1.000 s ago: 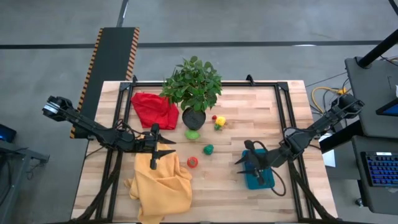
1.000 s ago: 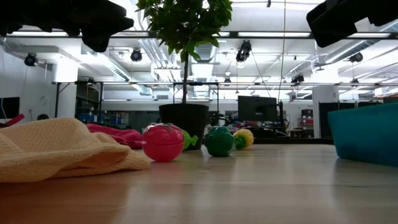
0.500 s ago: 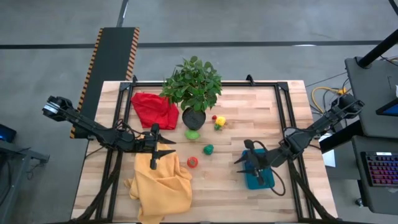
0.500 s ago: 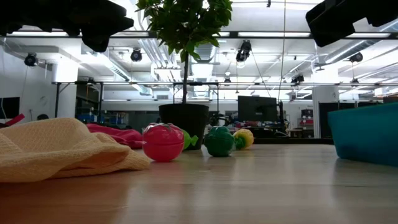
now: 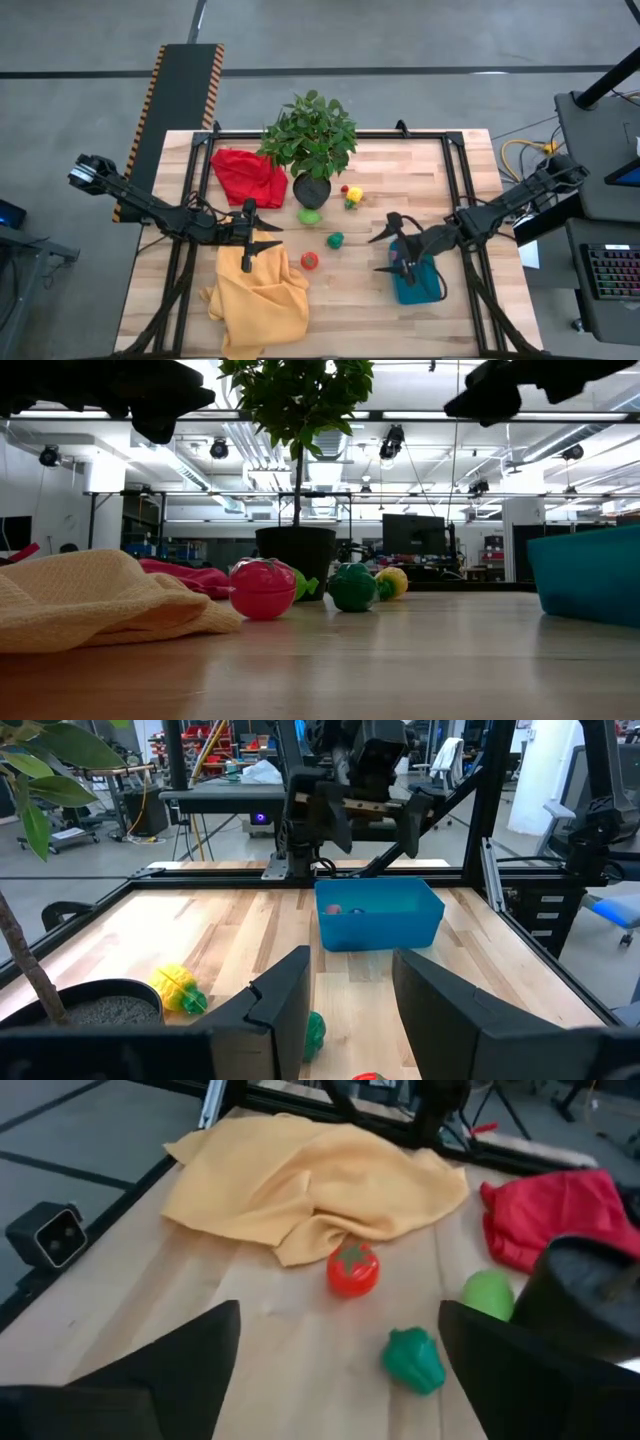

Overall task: Pick and placing Produce into tupperware
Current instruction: Put the green bell pepper into the bin

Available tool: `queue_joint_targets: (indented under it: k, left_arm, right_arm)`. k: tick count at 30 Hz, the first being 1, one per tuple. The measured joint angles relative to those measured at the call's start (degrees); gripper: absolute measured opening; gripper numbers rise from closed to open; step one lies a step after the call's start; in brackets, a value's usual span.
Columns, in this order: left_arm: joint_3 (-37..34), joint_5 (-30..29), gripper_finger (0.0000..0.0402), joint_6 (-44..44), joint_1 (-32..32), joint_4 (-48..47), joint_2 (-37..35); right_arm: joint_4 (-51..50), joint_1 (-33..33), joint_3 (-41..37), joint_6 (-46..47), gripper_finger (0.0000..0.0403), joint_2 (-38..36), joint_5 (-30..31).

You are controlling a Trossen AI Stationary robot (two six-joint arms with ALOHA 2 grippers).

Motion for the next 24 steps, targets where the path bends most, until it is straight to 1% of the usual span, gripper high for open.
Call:
queue_joint_targets:
  k: [7, 12, 14, 16, 21, 24]
  left_arm:
    - [0.0, 0.0, 0.0129, 0.0, 0.0, 0.0, 0.0]
    - [0.0, 0.0, 0.0129, 0.0, 0.0, 0.0, 0.0]
    - [0.0, 0.0, 0.0129, 0.0, 0.0, 0.1, 0.0]
    - [0.0, 0.0, 0.0129, 0.0, 0.0, 0.2, 0.0]
    - [0.0, 0.0, 0.0129, 0.0, 0.0, 0.4, 0.0]
    - [0.0, 0.0, 0.0129, 0.0, 0.0, 0.0, 0.0]
  right_arm:
    - [-1.1, -4.1, 3.8, -4.9, 0.0323, 0.0, -3.7]
    - [-5.1, -9.7, 7.3, -3.1, 0.0314, 1.7, -10.8]
    - [-7.6, -11.5, 8.4, -4.8, 0.0312, 4.1, -12.4]
    - [-7.6, -12.6, 9.7, -7.1, 0.0310, 6.9, -13.2]
    - [-9.6, -13.7, 13.9, -10.7, 0.0309, 14.0, -13.8]
    - [-11.7, -14.3, 17.7, -13.3, 0.0306, 19.2, -16.3]
